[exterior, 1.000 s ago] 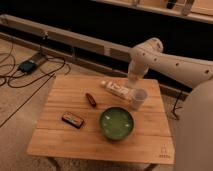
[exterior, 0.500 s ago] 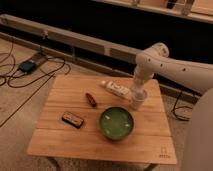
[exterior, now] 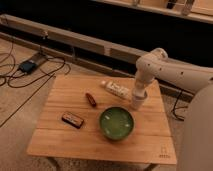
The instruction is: Place the white sponge in the ceramic cup
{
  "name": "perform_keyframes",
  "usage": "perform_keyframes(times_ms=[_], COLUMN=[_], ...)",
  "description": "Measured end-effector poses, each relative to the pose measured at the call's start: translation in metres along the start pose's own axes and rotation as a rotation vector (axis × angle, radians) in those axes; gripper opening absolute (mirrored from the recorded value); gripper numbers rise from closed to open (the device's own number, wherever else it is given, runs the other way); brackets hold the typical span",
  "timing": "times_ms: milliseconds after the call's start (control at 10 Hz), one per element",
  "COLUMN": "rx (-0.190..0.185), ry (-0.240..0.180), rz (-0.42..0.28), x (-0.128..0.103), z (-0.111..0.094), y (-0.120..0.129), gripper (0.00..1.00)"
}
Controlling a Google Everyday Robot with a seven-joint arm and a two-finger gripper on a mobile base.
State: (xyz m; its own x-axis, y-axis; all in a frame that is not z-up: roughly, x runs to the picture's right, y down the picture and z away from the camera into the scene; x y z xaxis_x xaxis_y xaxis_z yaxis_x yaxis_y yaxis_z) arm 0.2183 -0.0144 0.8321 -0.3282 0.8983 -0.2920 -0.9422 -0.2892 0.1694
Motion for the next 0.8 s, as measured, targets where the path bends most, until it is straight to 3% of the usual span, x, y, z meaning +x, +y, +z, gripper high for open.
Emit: perform_keyframes(times_ms=[400, 500, 800], rx=[0.018, 0.022, 0.037], ry=[-0.008, -0.012, -0.025], rz=[0.017, 0.018, 0.011], x=[-0.007, -0.009, -0.011], z=[0.011, 0.012, 0.012], y=[-0.004, -0.005, -0.006], gripper=[0.01, 0.06, 0.35])
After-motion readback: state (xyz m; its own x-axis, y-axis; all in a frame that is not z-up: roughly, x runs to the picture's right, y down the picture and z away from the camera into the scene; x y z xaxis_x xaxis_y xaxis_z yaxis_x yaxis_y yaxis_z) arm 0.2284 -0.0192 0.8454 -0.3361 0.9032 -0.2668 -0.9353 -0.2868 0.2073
